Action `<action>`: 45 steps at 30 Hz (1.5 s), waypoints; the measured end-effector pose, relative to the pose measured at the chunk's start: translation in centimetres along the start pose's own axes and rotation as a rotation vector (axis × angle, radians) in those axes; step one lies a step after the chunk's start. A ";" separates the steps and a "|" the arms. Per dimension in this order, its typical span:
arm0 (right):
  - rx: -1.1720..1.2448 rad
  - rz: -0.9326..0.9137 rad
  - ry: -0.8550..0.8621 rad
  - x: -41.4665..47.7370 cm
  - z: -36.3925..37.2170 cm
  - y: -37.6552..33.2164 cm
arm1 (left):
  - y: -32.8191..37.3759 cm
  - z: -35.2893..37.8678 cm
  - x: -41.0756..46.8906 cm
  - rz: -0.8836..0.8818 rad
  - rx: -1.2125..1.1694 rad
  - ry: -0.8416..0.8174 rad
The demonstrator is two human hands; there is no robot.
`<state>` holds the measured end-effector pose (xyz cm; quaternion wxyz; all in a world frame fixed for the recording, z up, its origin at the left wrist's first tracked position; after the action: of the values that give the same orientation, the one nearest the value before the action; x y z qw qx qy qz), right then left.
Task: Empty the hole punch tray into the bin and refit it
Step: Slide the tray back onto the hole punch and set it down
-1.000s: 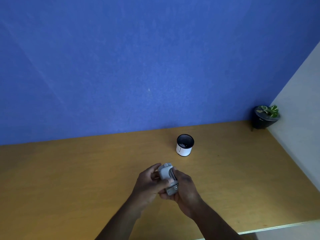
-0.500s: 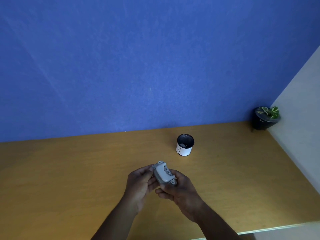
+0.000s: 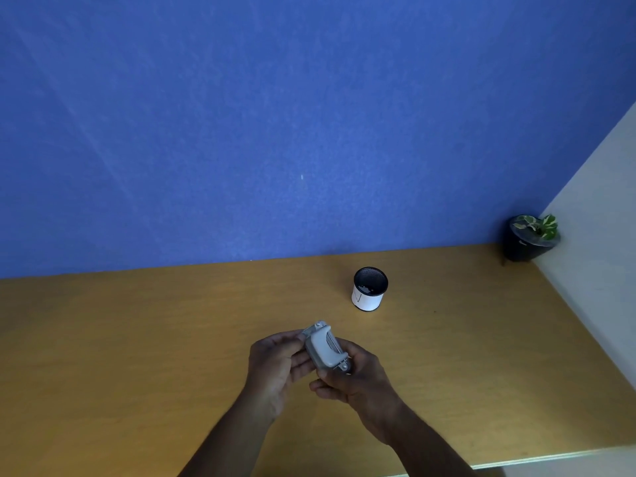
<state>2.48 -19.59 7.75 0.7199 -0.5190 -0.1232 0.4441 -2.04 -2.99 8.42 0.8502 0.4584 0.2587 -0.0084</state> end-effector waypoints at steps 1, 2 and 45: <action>0.001 -0.002 0.011 0.0 0.0 0.0 | 0.0 0.0 0.0 -0.003 -0.006 -0.021; 0.002 -0.004 0.023 0.0 -0.1 0.0 | -0.1 0.1 0.1 -0.010 -0.014 -0.052; -0.040 0.142 0.154 1.1 -1.0 1.9 | -0.4 -0.9 1.2 -0.085 0.469 0.052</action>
<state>2.80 -19.22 5.39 0.6836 -0.5731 -0.0393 0.4504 -1.53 -2.27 7.20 0.7126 0.6320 0.2905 -0.0921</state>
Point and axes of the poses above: each hand's wrist, its own x-axis towards the middle knuckle, its own z-axis out of the palm, y = z × x, the point moved 3 cm from there along x, towards the middle knuckle, and after that the axes turned 14 degrees about -y, right-handed, at the moved point
